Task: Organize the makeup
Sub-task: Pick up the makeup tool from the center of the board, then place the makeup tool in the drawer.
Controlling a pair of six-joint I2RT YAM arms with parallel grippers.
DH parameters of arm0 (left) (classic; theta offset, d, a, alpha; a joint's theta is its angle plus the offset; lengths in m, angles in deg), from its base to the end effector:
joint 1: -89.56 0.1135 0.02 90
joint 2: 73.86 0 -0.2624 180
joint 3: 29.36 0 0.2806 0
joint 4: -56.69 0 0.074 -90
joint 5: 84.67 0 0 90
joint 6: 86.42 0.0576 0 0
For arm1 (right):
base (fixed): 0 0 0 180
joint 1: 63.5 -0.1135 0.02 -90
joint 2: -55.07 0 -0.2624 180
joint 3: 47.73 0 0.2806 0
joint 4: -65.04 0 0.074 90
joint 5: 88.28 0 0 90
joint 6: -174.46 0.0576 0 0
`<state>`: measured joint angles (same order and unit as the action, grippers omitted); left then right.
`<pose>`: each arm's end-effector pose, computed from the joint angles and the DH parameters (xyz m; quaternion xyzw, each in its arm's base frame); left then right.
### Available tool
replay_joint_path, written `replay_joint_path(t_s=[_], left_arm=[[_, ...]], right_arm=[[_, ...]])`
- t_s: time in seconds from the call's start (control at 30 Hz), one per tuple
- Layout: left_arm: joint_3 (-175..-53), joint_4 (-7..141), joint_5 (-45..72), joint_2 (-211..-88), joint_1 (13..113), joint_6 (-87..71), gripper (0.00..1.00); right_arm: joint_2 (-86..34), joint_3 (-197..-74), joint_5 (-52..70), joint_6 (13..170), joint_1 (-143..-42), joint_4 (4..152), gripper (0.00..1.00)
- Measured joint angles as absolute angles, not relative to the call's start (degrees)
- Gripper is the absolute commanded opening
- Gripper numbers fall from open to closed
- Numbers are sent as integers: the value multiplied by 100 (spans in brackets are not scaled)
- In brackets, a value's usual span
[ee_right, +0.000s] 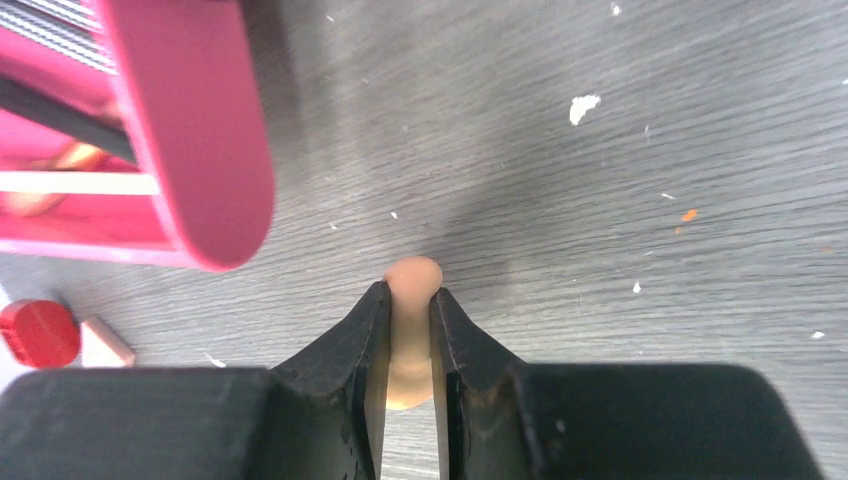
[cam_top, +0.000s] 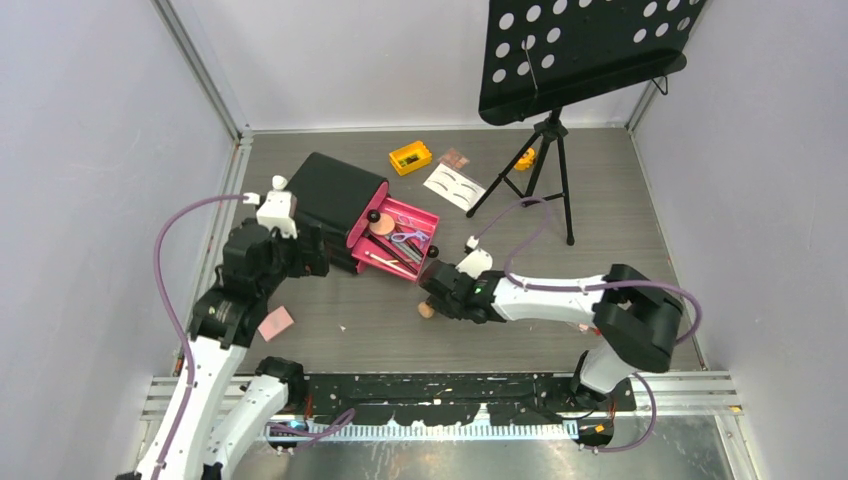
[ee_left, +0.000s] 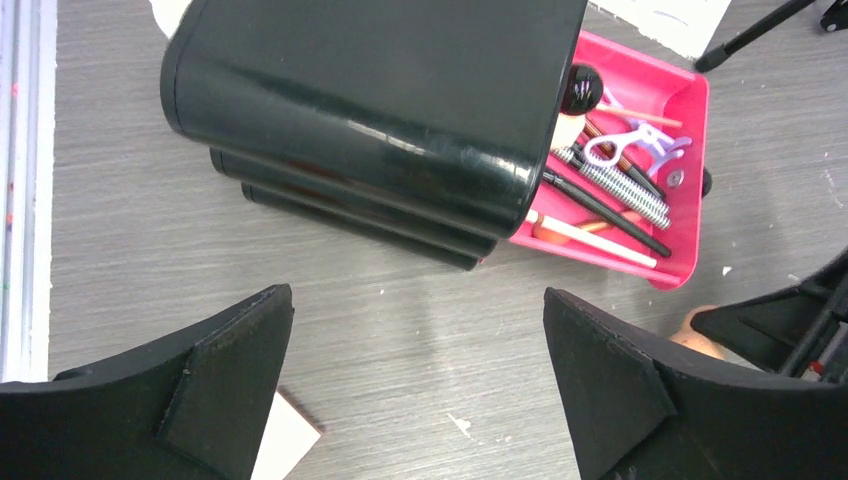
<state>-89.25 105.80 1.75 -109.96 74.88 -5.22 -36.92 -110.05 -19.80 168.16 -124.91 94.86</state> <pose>0.1785 -0.0430 0.3251 0.0266 0.8442 -0.0830 0.5289 0.1802 0.2864 0.1269 0.2314 0.9204 0.1926 0.2493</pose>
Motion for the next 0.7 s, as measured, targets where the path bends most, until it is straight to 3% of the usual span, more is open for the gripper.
replay_joint_path(t_s=[0.17, 0.37, 0.53, 0.7], left_arm=[[-9723, 10696, 182, -11833, 7488, -655, 97], [-9773, 10757, 112, -12010, 7488, -819, 98], [-9773, 10751, 51, -11870, 7488, -771, 100], [-9651, 10653, 38, -11562, 7488, -669, 100]], right_arm=[[-2957, -10992, -2334, 16477, -12495, 9845, 20], [-2433, -11021, -2804, 15874, -12495, 10459, 20], [-2428, -11615, -3281, 14552, -12491, 10992, 24], [-2653, -12457, -3388, 12683, -12478, 10605, 25]])
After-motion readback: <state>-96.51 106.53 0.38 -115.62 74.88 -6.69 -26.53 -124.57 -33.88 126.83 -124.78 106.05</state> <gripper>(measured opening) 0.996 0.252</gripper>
